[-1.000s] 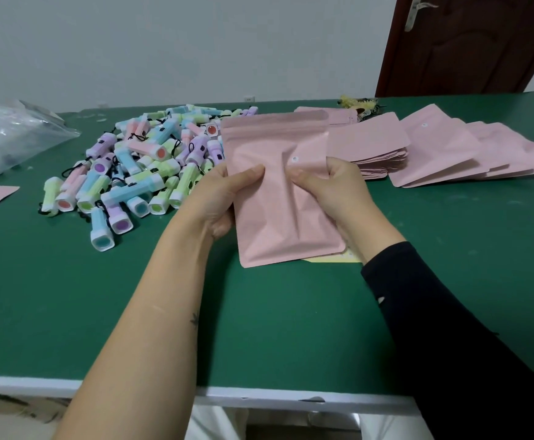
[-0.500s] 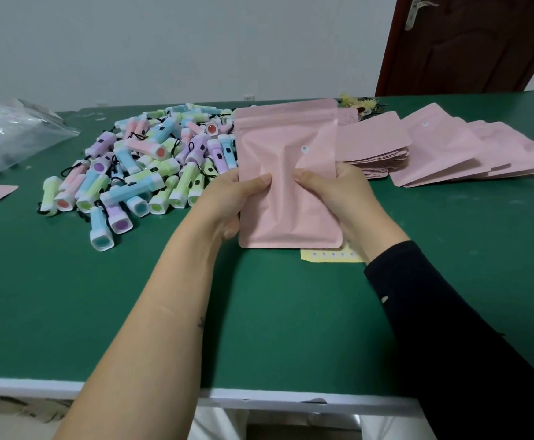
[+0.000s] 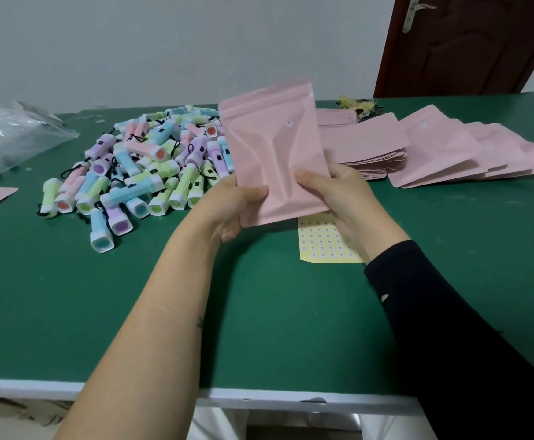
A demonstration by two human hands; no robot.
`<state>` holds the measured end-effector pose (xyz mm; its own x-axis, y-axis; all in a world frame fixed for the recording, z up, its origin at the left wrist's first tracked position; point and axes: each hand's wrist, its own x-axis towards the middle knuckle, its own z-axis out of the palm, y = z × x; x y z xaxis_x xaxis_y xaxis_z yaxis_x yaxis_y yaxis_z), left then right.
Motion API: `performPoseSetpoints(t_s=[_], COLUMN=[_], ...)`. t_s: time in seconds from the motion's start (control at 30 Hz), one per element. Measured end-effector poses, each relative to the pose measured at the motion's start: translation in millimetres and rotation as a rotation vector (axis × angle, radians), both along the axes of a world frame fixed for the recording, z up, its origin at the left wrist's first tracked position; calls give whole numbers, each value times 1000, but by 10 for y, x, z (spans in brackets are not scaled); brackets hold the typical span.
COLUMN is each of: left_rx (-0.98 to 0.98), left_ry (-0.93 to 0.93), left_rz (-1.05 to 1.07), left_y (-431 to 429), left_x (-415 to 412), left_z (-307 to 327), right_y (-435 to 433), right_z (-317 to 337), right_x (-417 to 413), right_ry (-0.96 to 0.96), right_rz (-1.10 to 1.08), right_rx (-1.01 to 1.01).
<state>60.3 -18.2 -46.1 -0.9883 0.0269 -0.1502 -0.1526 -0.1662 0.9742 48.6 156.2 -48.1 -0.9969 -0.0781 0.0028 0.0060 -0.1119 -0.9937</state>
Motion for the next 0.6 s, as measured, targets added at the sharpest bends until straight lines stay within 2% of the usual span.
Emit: performPoseSetpoints(t_s=[0.1, 0.27, 0.33, 0.43, 0.5, 0.6], left_rx=[50, -25, -28, -28, -33, -7], left_ry=[41, 124, 145, 180, 190, 198], left_rz=[78, -43, -29, 27, 44, 80], left_y=[-11, -10, -12, 9, 48, 73], left_x=[-27, 2, -7, -21, -13, -11], left_z=[-11, -7, -10, -21, -31, -53], right_y=[-31, -56, -56, -108, -154, -160], right_z=[-47, -100, -118, -137, -159, -182], right_x=[-25, -46, -62, -67, -64, -67], right_ry=[-51, 46, -23, -238, -282, -227], right_rz=[26, -101, -54, 68, 137, 182], right_rx=[-92, -70, -227, -578, -586, -473])
